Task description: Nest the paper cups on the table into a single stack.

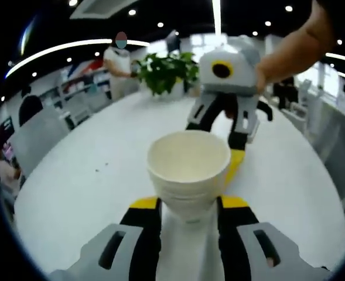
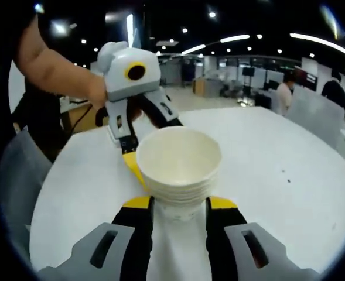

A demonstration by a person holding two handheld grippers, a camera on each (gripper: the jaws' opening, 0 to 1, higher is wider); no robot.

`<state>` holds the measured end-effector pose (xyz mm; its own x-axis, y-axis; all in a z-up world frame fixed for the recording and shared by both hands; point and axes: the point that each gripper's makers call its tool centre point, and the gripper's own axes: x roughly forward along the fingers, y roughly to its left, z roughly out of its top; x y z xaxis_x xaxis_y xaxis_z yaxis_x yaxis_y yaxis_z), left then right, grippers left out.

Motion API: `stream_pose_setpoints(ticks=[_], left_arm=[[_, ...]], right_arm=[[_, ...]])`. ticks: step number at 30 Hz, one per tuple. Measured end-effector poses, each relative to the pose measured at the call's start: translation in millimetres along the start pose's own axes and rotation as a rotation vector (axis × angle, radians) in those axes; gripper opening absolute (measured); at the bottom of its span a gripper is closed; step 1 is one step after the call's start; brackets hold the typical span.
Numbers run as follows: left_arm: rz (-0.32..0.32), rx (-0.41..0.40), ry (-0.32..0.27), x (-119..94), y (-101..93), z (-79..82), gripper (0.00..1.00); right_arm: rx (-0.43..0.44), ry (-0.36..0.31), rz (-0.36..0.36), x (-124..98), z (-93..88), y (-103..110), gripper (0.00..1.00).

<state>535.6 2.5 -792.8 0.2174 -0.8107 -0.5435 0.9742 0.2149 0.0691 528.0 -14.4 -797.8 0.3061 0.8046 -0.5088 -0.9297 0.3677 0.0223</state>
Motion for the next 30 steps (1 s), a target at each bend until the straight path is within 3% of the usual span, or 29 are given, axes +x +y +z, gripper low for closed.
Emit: stream_pose_setpoints(ticks=[8, 10, 13, 14, 17, 22, 24, 27, 30], left_arm=[[-0.001, -0.018, -0.031, 0, 2.2, 2.9, 0.37], [0.002, -0.082, -0.038, 0, 0.4, 3.5, 0.39], [0.056, -0.101, -0.044, -2, 6.9, 2.8, 0.6], [0.1, -0.128, -0.046, -4, 12.5, 0.9, 0.73], [0.19, -0.182, -0.058, -14, 25.7, -2.6, 1.0], [0.223, -0.215, -0.079, -35, 18.6, -0.9, 0.99], [0.259, -0.201, -0.105, -44, 15.4, 0.5, 0.99], [0.306, -0.238, -0.088, -56, 13.2, -7.1, 0.99], [0.348, -0.267, -0.11, -74, 6.1, -7.9, 0.99]], right_arm=[[0.017, -0.008, -0.009, 2, -0.9, -3, 0.33], [0.068, 0.017, -0.02, 3, -3.6, -3, 0.39], [0.077, 0.008, -0.046, 2, 1.7, -7, 0.74], [0.088, -0.003, -0.061, -1, 3.9, -8, 0.8], [0.089, 0.008, -0.079, -8, 3.2, -8, 0.9], [0.11, -0.019, -0.156, -28, 7.9, -9, 1.0], [0.141, -0.054, -0.196, -39, 11.6, -10, 1.0], [0.207, -0.065, -0.253, -56, 7.1, -11, 1.0], [0.188, -0.07, -0.299, -69, 5.5, -7, 1.0]])
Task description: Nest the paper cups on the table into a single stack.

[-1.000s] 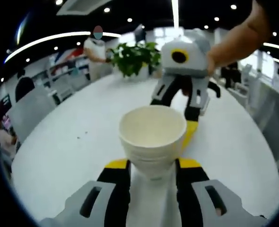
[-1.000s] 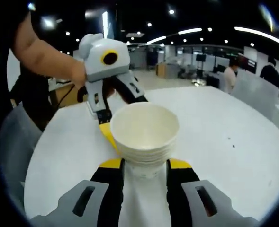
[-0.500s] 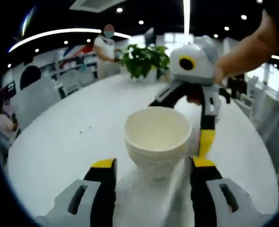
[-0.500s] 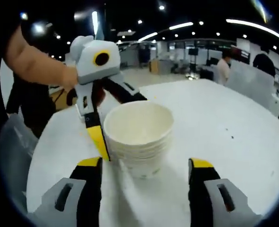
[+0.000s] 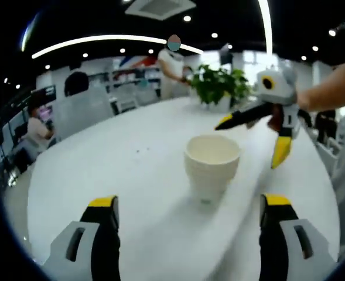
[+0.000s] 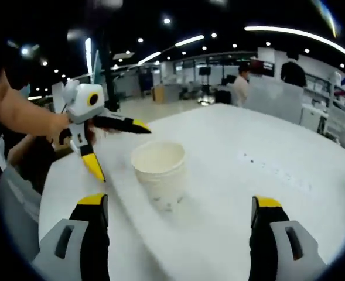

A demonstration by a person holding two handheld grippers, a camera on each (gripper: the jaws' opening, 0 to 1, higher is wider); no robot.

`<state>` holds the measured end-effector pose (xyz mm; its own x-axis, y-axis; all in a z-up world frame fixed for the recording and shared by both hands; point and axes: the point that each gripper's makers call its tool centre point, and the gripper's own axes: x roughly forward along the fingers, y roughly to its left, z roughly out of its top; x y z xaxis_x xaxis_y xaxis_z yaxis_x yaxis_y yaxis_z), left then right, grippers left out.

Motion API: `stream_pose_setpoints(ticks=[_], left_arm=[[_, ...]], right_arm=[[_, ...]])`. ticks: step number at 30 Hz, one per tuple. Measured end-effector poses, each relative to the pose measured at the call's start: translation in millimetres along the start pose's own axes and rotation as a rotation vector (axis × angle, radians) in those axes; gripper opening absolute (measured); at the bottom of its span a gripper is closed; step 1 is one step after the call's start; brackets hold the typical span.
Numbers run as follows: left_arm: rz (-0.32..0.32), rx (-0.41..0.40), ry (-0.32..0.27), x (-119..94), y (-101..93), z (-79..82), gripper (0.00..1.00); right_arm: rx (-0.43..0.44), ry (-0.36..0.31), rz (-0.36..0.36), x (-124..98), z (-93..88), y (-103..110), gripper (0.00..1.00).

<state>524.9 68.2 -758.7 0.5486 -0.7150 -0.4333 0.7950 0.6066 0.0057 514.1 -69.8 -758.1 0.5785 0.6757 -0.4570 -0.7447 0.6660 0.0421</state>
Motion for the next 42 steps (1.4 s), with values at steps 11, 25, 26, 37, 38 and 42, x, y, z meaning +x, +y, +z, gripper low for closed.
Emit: stream_pose_setpoints(ticks=[11, 25, 26, 37, 38, 42], left_arm=[[0.068, -0.071, -0.016, -71, -25.0, -26.3, 0.99], [0.142, -0.124, -0.037, -142, -66.2, -68.6, 0.99], [0.146, -0.125, -0.038, -146, -67.8, -69.8, 0.99], [0.195, -0.134, -0.076, -181, -74.4, -74.0, 0.99], [0.197, -0.133, -0.079, -182, -74.5, -73.2, 0.99], [0.199, -0.128, -0.091, -183, -74.2, -69.6, 0.99]], right_arm=[[0.043, -0.034, -0.082, -50, -17.0, 27, 1.0], [0.035, -0.075, -0.147, -102, -46.5, 76, 1.0], [0.03, -0.079, -0.15, -105, -47.4, 78, 1.0], [0.043, -0.122, -0.194, -137, -65.1, 100, 1.0], [0.049, -0.122, -0.197, -139, -67.4, 100, 1.0], [0.06, -0.124, -0.203, -144, -70.5, 103, 1.0]])
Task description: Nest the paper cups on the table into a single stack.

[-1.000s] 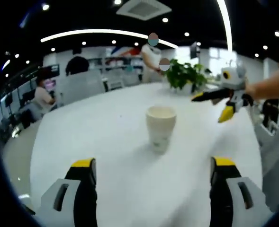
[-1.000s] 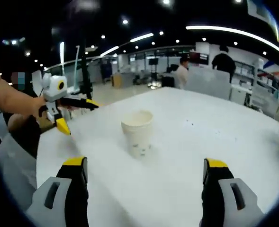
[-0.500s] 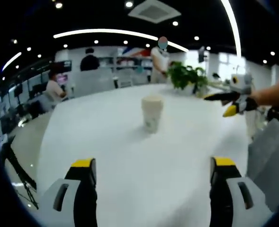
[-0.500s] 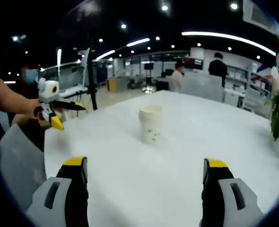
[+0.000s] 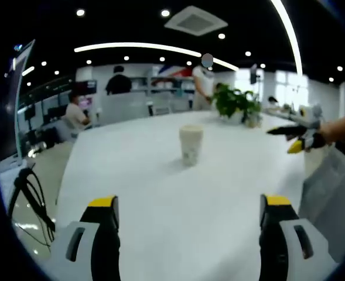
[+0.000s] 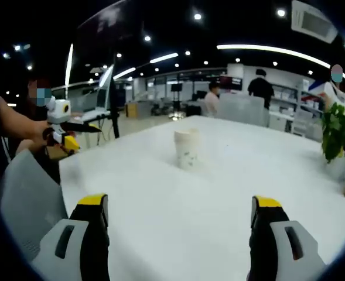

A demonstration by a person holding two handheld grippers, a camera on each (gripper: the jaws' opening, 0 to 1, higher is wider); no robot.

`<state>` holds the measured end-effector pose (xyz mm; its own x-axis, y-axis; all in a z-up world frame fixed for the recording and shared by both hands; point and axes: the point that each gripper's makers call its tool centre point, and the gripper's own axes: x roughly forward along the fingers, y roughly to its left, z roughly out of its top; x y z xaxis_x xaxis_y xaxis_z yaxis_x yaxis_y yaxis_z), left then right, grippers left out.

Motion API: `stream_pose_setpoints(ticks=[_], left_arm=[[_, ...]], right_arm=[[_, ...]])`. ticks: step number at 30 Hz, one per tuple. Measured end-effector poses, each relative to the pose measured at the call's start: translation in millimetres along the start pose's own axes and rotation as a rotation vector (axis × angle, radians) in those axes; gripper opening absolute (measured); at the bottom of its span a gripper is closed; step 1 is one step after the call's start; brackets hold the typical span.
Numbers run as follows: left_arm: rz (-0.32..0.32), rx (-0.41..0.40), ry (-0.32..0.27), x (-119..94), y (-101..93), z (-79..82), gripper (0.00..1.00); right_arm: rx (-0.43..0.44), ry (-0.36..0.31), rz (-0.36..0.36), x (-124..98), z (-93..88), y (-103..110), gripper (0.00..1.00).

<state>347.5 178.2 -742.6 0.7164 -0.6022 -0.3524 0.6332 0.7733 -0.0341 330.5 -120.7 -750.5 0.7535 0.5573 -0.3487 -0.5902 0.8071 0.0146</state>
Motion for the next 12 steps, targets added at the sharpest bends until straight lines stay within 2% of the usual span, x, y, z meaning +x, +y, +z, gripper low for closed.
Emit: stream_pose_setpoints(ticks=[4, 12], left_arm=[[-0.003, 0.014, -0.01, -0.8, -2.3, 5.5, 0.99], [-0.002, 0.013, -0.007, -5.3, -3.0, 3.9, 0.99]], right_arm=[[-0.009, -0.002, -0.004, -2.2, 0.3, 0.8, 1.0], [-0.008, -0.002, -0.011, -5.8, -4.6, -0.9, 1.0]])
